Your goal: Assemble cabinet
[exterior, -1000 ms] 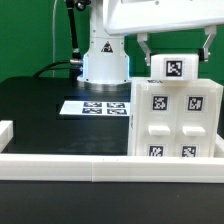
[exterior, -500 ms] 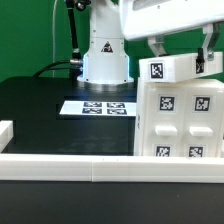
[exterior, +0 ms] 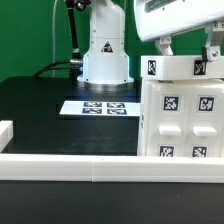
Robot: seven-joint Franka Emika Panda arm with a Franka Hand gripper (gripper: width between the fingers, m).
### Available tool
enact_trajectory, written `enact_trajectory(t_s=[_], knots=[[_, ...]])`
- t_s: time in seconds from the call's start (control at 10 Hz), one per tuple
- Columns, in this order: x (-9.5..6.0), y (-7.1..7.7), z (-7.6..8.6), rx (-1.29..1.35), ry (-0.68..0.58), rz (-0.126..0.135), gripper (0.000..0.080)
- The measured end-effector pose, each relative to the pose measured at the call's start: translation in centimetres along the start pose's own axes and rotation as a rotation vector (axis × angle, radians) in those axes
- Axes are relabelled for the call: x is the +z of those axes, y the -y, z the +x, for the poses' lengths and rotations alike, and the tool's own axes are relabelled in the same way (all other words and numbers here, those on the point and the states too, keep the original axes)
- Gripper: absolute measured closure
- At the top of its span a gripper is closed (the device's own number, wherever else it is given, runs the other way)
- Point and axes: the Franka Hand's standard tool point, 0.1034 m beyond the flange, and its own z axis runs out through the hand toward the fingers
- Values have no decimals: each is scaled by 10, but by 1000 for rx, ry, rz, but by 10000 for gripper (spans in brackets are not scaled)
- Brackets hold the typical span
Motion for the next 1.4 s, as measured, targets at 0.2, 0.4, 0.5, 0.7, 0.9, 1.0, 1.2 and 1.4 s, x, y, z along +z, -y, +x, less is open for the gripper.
enact_trajectory(t_s=[0.2,0.4,0.5,0.7,0.9,1.0,1.2,1.4], knots=[[-9,4,-1,-8,1,11,4],[-24,10,-3,-10,6,26,1],[-29,13,-3,-4,8,36,2],[-28,13,-3,-66,10,34,2],[-27,13,-4,-77,10,32,2],[-27,14,-9,-269,2,0,2],[-25,14,-15,-579,8,-28,2],[-23,12,-10,-815,25,-34,2]])
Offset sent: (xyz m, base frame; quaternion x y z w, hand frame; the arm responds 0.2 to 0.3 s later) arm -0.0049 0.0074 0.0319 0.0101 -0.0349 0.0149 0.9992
